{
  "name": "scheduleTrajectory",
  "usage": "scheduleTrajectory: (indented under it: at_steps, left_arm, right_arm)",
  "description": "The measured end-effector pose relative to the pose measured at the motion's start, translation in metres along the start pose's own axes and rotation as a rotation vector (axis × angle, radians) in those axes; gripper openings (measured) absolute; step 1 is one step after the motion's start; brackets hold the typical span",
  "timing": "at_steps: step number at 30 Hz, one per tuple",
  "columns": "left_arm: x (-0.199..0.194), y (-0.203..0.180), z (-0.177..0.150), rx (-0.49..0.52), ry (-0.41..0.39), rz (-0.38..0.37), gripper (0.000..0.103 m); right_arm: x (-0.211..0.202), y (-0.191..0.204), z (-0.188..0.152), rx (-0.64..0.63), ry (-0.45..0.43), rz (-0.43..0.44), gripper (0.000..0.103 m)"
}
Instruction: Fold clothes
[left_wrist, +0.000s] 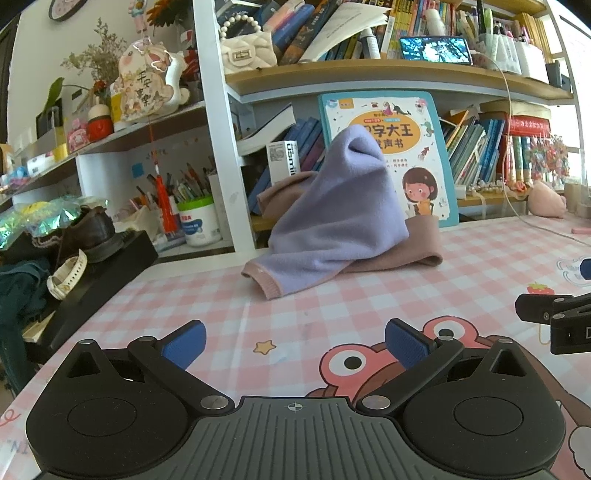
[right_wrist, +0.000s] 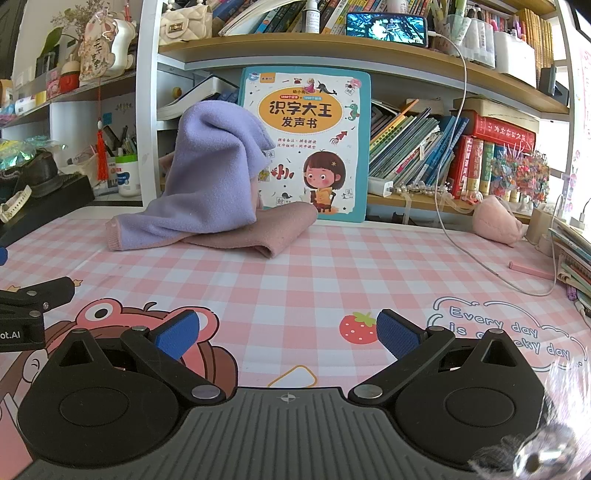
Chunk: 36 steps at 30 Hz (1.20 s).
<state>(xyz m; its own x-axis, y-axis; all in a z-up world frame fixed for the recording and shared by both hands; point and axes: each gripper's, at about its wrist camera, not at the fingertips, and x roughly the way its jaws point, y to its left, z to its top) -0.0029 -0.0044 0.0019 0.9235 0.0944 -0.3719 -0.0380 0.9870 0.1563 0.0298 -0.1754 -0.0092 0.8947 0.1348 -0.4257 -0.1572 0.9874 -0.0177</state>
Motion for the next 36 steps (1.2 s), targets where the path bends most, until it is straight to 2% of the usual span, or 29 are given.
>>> scheduleTrajectory:
  at_steps: [36]
  left_arm:
    - [0.0004, 0.0033, -0.0007, -0.014, -0.003, -0.003, 0.103]
  right_arm:
    - [-0.0022, -0.0019, -0.0006, 0.015, -0.010, 0.005, 0.103]
